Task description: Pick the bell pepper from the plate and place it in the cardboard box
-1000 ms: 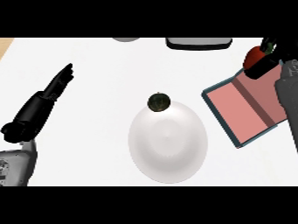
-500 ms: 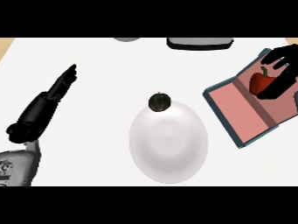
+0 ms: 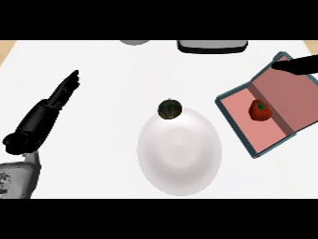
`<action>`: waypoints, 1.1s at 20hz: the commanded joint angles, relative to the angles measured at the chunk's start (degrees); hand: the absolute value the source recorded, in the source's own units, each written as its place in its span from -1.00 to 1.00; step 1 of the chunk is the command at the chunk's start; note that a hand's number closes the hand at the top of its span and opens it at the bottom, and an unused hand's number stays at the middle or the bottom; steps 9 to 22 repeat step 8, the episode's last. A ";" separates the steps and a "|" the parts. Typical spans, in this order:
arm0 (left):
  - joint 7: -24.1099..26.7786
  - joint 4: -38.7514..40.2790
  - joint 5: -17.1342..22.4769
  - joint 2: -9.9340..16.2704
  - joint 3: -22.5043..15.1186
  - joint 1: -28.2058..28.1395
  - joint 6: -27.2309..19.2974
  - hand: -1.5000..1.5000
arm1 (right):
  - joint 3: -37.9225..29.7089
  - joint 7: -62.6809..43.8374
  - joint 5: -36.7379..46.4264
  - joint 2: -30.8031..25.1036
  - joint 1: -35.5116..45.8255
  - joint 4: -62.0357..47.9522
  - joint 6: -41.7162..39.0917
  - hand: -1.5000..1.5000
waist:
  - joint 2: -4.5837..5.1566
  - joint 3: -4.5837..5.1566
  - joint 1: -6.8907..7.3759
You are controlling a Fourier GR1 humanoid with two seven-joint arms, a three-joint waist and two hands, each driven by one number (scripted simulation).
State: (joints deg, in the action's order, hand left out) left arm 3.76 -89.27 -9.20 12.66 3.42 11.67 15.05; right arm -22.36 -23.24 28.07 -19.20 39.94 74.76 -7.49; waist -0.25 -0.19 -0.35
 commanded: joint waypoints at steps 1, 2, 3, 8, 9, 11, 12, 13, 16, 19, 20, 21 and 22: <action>-0.55 0.51 1.03 0.88 1.39 0.70 0.61 0.00 | -11.17 -0.27 -8.60 2.11 1.98 1.59 7.19 -1.00 | 0.03 0.04 -0.56; 0.22 -1.26 1.00 0.28 0.47 -1.49 0.82 0.00 | -12.43 1.98 -9.51 2.63 -0.91 0.92 8.20 -1.00 | 0.08 0.05 0.05; 0.53 -1.54 -0.41 -0.52 -0.57 -2.22 -0.24 0.00 | -14.37 0.97 -11.25 0.74 -0.29 1.67 7.36 -1.00 | 0.02 0.10 -0.15; 0.84 2.89 -0.83 0.16 0.87 2.36 -0.46 0.00 | -18.12 10.74 -15.19 0.55 -7.52 -0.23 9.67 -1.00 | 0.33 0.16 -0.15; 0.84 2.89 -0.83 0.16 0.87 2.36 -0.46 0.00 | -18.12 10.74 -15.19 0.55 -7.52 -0.23 9.67 -1.00 | 0.33 0.16 -0.15; 0.84 2.89 -0.83 0.16 0.87 2.36 -0.46 0.00 | -18.12 10.74 -15.19 0.55 -7.52 -0.23 9.67 -1.00 | 0.33 0.16 -0.15; 0.84 2.89 -0.83 0.16 0.87 2.36 -0.46 0.00 | -18.12 10.74 -15.19 0.55 -7.52 -0.23 9.67 -1.00 | 0.33 0.16 -0.15; 0.84 2.89 -0.83 0.16 0.87 2.36 -0.46 0.00 | -18.12 10.74 -15.19 0.55 -7.52 -0.23 9.67 -1.00 | 0.33 0.16 -0.15; 0.84 2.89 -0.83 0.16 0.87 2.36 -0.46 0.00 | -18.12 10.74 -15.19 0.55 -7.52 -0.23 9.67 -1.00 | 0.33 0.16 -0.15; 0.84 2.89 -0.83 0.16 0.87 2.36 -0.46 0.00 | -18.12 10.74 -15.19 0.55 -7.52 -0.23 9.67 -1.00 | 0.33 0.16 -0.15; 0.84 2.89 -0.83 0.16 0.87 2.36 -0.46 0.00 | -18.12 10.74 -15.19 0.55 -7.52 -0.23 9.67 -1.00 | 0.33 0.16 -0.15; 0.84 2.89 -0.83 0.16 0.87 2.36 -0.46 0.00 | -18.12 10.74 -15.19 0.55 -7.52 -0.23 9.67 -1.00 | 0.33 0.16 -0.15; 0.84 2.89 -0.83 0.16 0.87 2.36 -0.46 0.00 | -18.12 10.74 -15.19 0.55 -7.52 -0.23 9.67 -1.00 | 0.33 0.16 -0.15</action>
